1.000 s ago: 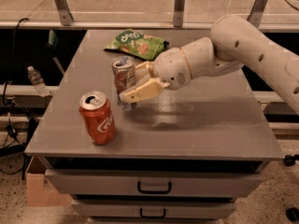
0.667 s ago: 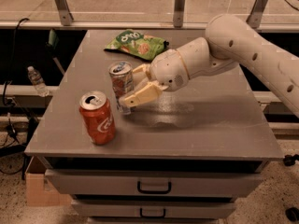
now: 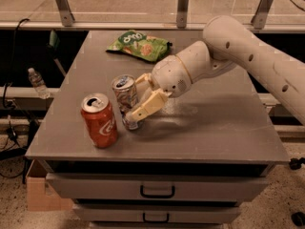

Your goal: Move redbull can near coke can

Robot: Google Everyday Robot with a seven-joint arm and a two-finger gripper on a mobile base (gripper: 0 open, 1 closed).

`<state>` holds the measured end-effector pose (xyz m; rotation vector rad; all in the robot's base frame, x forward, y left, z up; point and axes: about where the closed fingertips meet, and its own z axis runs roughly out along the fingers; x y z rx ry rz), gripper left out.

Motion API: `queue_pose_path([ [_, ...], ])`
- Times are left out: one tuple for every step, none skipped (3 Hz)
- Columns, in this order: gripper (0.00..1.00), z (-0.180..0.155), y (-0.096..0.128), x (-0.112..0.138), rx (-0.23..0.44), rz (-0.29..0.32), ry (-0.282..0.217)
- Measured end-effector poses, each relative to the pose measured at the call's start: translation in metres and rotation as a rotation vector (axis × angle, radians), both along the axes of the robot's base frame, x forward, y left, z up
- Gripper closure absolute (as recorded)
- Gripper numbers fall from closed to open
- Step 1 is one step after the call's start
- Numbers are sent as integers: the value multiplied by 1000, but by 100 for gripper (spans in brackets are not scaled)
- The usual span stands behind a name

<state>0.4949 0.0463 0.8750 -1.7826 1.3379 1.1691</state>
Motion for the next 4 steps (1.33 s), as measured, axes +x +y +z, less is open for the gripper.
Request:
queue_pose_path([
  [4, -10, 3, -10, -17, 48, 37],
  [0, -13, 5, -13, -21, 60, 46],
  [0, -8, -7, -5, -40, 25, 15],
  [0, 30, -52, 18, -60, -114, -91],
])
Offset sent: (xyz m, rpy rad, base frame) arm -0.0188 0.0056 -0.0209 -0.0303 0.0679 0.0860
